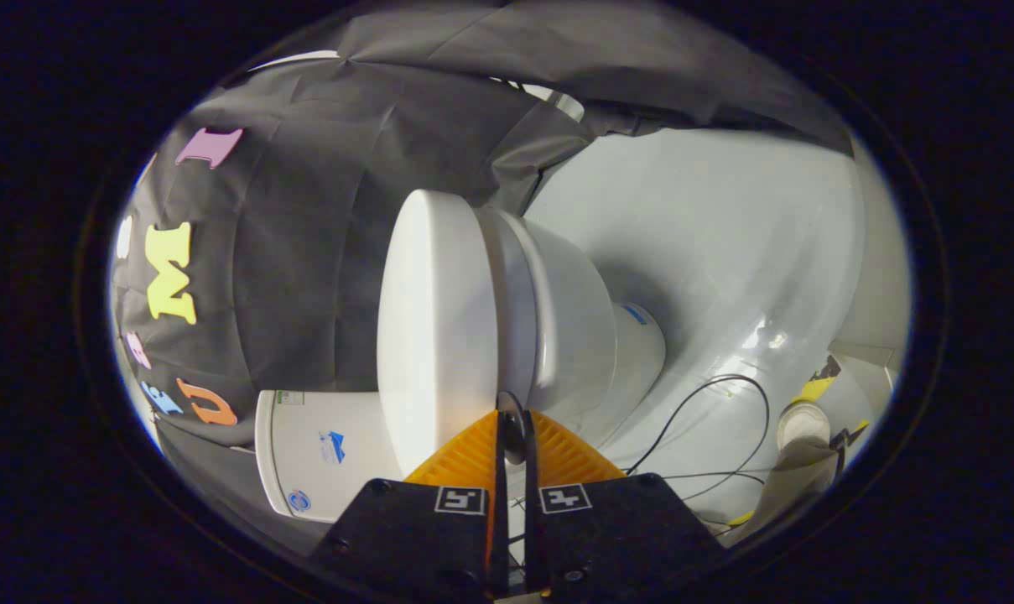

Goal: Open the toilet lid.

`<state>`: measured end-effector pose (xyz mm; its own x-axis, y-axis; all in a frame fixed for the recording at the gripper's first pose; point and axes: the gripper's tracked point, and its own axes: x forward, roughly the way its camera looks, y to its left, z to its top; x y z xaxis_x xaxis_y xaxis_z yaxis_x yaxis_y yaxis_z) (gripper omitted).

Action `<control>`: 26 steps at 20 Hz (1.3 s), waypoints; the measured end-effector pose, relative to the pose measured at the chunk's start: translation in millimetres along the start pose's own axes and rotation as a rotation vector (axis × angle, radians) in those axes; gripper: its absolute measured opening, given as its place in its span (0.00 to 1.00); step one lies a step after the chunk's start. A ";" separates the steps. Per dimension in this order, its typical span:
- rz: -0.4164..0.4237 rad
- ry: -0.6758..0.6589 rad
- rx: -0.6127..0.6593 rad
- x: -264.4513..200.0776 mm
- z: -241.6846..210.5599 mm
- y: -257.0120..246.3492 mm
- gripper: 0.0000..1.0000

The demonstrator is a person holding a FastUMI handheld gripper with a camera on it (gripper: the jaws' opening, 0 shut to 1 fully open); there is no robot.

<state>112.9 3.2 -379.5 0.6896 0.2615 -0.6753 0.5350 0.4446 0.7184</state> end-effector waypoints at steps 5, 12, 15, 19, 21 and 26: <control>0.045 -0.017 -0.006 -13.2 3.5 16.6 0.09; 0.075 -0.046 -0.107 -27.7 -0.8 45.7 0.09; 0.057 -0.055 -0.150 -33.0 -3.2 56.0 0.09; 0.041 -0.048 -0.197 -39.4 -4.1 69.9 0.09; 0.039 -0.054 -0.225 -44.6 -4.8 78.4 0.09; 0.037 -0.068 -0.292 -53.1 -11.1 104.2 0.09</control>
<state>126.7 45.1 -270.5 0.7423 0.2284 -0.6299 0.3527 0.6662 0.6571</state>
